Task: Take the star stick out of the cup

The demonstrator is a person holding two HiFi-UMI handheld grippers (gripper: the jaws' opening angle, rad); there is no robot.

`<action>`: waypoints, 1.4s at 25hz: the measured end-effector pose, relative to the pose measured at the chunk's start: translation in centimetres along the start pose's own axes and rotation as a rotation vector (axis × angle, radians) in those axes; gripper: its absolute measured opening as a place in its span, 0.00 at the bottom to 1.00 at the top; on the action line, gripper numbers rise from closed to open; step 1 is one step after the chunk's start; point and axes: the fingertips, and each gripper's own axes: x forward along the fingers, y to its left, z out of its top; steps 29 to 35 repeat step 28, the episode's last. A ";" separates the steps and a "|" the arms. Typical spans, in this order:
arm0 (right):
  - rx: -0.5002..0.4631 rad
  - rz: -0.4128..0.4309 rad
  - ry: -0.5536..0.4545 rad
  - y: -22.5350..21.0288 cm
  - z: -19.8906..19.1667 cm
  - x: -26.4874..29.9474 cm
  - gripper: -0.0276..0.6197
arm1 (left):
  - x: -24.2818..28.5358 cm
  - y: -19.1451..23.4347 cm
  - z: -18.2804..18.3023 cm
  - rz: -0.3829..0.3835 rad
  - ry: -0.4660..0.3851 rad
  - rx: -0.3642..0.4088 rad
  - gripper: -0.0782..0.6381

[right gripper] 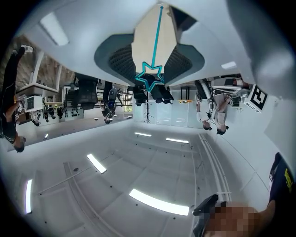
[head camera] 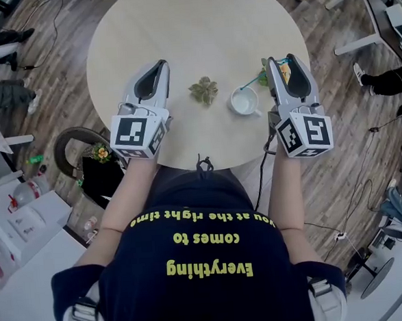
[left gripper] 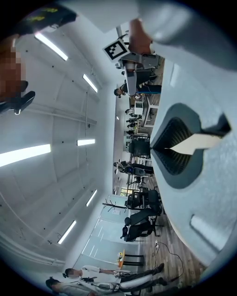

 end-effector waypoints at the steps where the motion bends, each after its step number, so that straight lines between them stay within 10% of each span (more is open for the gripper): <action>1: -0.003 0.003 -0.004 0.1 0.2 0.0 0.36 | -0.1 0.0 0.1 0.002 -0.002 0.001 0.11; 35: -0.033 -0.020 -0.028 0.9 1.3 -0.6 0.36 | -0.1 0.0 0.6 -0.021 -0.001 0.013 0.11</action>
